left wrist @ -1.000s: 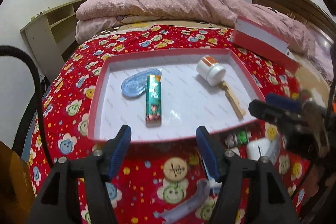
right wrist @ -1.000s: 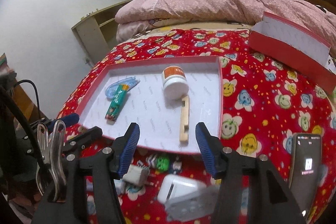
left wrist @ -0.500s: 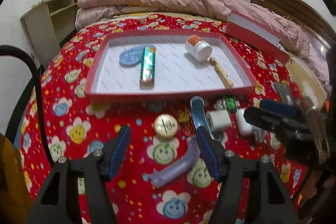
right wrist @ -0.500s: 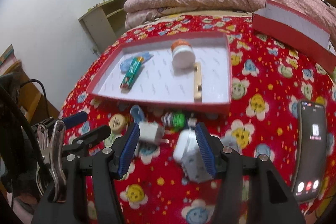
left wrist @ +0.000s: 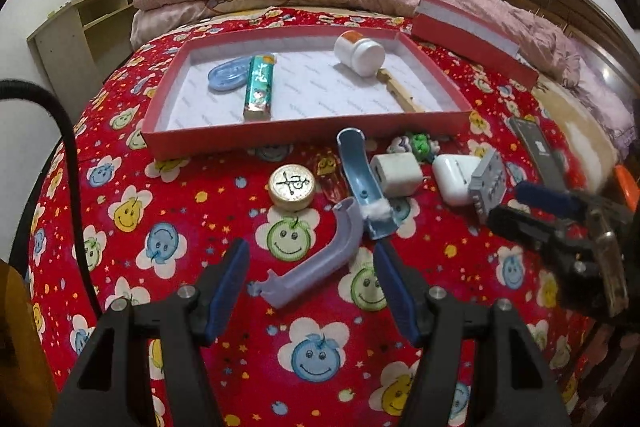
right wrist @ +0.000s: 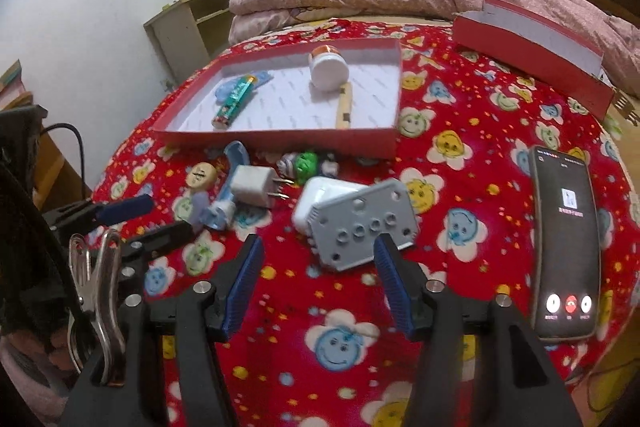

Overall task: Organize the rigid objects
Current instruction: 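Move the right gripper to the grey block while the left approaches the grey-blue hook, then grasp the grey perforated block with the right gripper while the left grasps the grey-blue hook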

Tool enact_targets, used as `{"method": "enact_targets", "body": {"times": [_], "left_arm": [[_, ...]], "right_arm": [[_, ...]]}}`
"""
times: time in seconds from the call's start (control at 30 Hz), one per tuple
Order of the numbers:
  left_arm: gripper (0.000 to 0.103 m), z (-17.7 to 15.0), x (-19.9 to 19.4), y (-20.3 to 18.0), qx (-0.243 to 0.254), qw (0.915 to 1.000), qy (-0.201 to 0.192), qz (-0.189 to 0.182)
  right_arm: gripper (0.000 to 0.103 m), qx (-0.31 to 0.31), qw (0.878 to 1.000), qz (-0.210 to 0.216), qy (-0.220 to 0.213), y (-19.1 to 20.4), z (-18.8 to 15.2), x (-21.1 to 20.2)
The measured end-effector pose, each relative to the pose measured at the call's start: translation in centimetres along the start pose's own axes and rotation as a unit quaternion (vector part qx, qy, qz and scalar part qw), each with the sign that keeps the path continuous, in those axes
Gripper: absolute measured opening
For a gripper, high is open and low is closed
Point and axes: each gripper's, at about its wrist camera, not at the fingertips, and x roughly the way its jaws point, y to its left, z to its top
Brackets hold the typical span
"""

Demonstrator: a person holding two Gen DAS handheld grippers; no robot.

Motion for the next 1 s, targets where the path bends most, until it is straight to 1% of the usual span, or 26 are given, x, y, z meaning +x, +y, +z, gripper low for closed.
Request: {"method": "enact_targets", "body": {"times": [0.03, 0.13, 0.17, 0.2, 0.27, 0.5, 0.63, 0.7, 0.73, 0.77, 0.83, 0.87, 1.0], "left_arm": [[0.068, 0.0, 0.2, 0.0, 0.002, 1.0, 0.001, 0.004], [0.068, -0.1, 0.8, 0.0, 0.003, 0.9999, 0.006, 0.011], [0.068, -0.1, 1.1, 0.0, 0.002, 0.9999, 0.01, 0.013], [0.068, -0.2, 1.4, 0.1, 0.001, 0.9998, 0.014, 0.014], [0.068, -0.5, 1.9, 0.1, -0.003, 0.9997, 0.02, 0.016], [0.068, -0.5, 2.0, 0.2, -0.007, 0.9997, 0.01, 0.019], [0.068, -0.5, 2.1, 0.0, -0.003, 0.9997, 0.007, 0.025], [0.065, -0.5, 2.0, -0.1, -0.002, 0.9997, 0.006, 0.023], [0.058, -0.5, 1.9, -0.1, -0.002, 0.9998, 0.006, 0.018], [0.046, -0.5, 1.8, -0.2, -0.001, 0.9998, 0.006, 0.017], [0.038, -0.5, 1.6, -0.3, 0.003, 0.9998, 0.008, 0.015], [0.032, -0.6, 1.5, -0.4, 0.004, 0.9999, 0.008, 0.013], [0.022, -0.9, 1.2, -0.7, 0.014, 0.9999, 0.009, 0.006]], "right_arm": [[0.067, 0.001, 1.0, -0.005, 0.001, -0.4, -0.1, 0.1], [0.068, 0.004, 1.0, -0.011, 0.004, -1.4, -0.3, 0.6], [0.071, 0.003, 1.0, -0.011, 0.006, -1.7, -0.2, 0.8], [0.077, 0.003, 1.0, -0.013, 0.008, -1.9, -0.2, 1.0], [0.083, 0.0, 1.0, -0.016, 0.009, -2.3, 0.0, 1.5], [0.083, -0.034, 0.999, -0.001, 0.016, -2.3, 0.6, 2.7], [0.083, -0.044, 0.999, -0.012, 0.019, -1.9, 0.4, 3.3], [0.081, -0.039, 0.999, -0.014, 0.016, -1.9, 0.4, 3.3], [0.076, -0.032, 0.999, -0.012, 0.013, -2.0, 0.4, 3.2], [0.074, -0.028, 0.999, -0.011, 0.011, -2.0, 0.4, 3.2], [0.073, -0.019, 1.0, -0.009, 0.007, -2.2, 0.4, 3.1], [0.073, -0.016, 1.0, -0.006, 0.004, -2.2, 0.4, 3.1], [0.073, -0.013, 1.0, -0.002, -0.002, -1.9, 0.1, 2.6]]}}
